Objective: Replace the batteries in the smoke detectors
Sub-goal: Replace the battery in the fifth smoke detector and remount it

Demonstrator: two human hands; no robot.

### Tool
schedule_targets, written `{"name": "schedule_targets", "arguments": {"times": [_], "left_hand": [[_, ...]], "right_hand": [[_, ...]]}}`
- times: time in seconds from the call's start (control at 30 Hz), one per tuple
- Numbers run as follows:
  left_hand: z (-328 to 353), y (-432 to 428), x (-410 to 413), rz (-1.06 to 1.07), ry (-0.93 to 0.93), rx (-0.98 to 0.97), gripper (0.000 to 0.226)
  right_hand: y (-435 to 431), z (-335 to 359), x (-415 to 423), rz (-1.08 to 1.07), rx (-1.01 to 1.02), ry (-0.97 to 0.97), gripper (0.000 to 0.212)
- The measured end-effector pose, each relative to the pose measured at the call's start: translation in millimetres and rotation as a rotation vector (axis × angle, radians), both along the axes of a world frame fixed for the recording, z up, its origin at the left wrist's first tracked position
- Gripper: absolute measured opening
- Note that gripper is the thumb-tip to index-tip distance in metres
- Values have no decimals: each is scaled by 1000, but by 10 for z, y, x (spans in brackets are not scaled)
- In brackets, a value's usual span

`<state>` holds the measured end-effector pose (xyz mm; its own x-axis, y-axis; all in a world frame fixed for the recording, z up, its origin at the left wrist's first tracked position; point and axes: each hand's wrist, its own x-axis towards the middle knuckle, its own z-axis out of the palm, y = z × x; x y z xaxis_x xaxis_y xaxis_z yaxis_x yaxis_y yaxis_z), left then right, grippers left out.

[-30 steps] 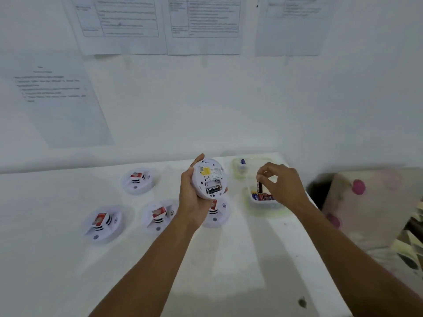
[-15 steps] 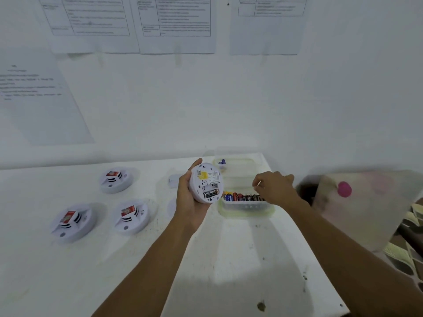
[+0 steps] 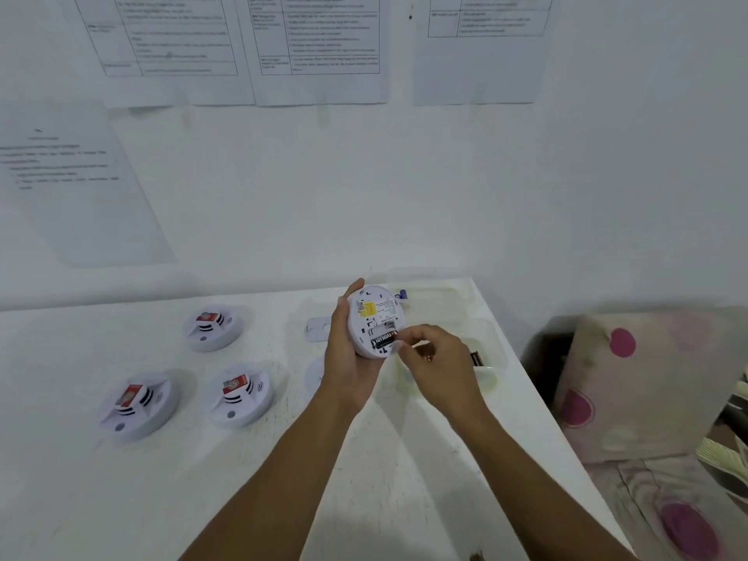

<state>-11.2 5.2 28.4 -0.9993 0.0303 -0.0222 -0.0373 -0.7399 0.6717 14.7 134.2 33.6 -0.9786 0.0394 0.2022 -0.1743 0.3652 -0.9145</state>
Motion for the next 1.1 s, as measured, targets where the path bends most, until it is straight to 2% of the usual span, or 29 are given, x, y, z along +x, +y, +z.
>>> {"name": "schedule_targets", "arguments": {"times": [0.23,0.4,0.53,0.67,0.77,0.87,0.93,1.1], "left_hand": [[-9,-19,-27,55,0,-64,36],[-21,-34,-31,32,12,-81,35],[-82,39,-20,14,-15,-60,34],[-76,69,-62,-8,-16,-20,36],[-64,35,-104,-13,5,-3,41],[-60,36,-132,-22,9,-14,41],[-77,62,-149,-30,-2,-14,39],[-125,119,-175,-27,-35,-31,39]], "right_hand": [[-187,39,-48,-79,-217,-174,9],[-186,54,-69,-118,-292,-164,12],[-128,110,-100,-110,-180,-32,12],[173,149,-194,-60,-140,4,6],[602,135,-394,-69,63,23,7],[930,84,-637,-79,480,-37,16],[1035,48,-749,-55,700,-110,14],[1044,-31,-853,34,959,-93,16]]}}
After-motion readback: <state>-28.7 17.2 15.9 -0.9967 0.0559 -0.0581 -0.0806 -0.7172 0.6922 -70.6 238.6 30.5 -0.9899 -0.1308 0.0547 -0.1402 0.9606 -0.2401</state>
